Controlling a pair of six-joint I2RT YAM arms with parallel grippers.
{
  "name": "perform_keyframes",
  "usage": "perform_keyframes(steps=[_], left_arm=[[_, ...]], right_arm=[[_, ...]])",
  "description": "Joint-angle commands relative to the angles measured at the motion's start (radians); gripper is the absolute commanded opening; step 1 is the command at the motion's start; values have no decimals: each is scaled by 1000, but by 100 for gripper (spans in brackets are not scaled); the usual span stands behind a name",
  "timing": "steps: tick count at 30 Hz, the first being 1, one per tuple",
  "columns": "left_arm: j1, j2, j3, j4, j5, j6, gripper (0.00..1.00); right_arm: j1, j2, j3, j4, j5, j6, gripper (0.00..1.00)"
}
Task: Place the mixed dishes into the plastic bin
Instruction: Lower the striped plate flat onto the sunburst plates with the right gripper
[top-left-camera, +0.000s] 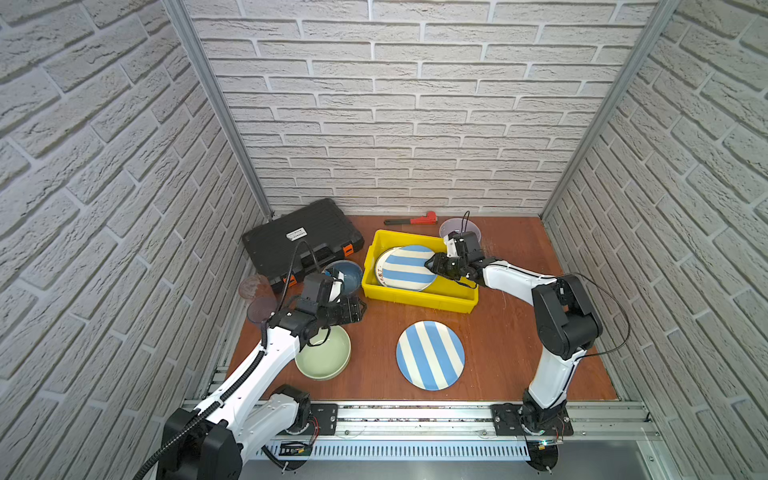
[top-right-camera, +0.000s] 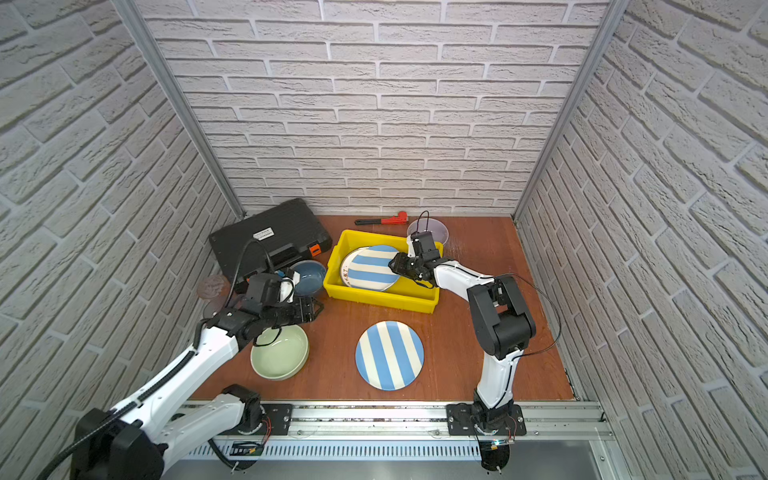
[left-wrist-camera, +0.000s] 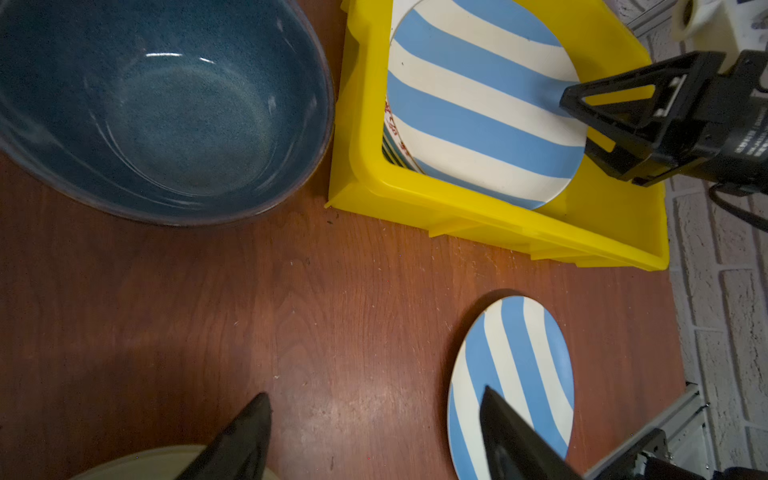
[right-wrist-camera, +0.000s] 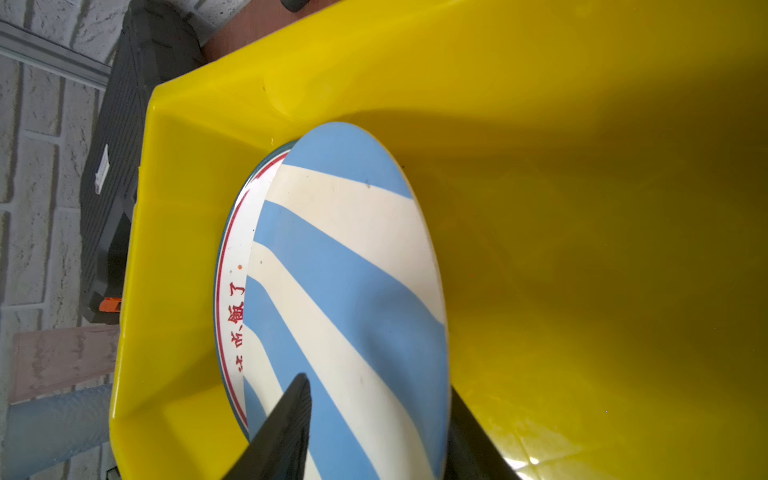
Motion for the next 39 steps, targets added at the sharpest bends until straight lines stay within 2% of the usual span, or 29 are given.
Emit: perform_keyframes(steps=[1, 19, 39], left_arm=[[8, 1, -8, 32, -5, -1, 79], [8, 0, -3, 25, -3, 0, 79], [8, 4, 10, 16, -2, 6, 79]], right_arm=[[23, -50, 48, -95, 67, -78, 49], [78, -11, 135, -242, 187, -146, 59], [114, 82, 197, -250, 192, -122, 55]])
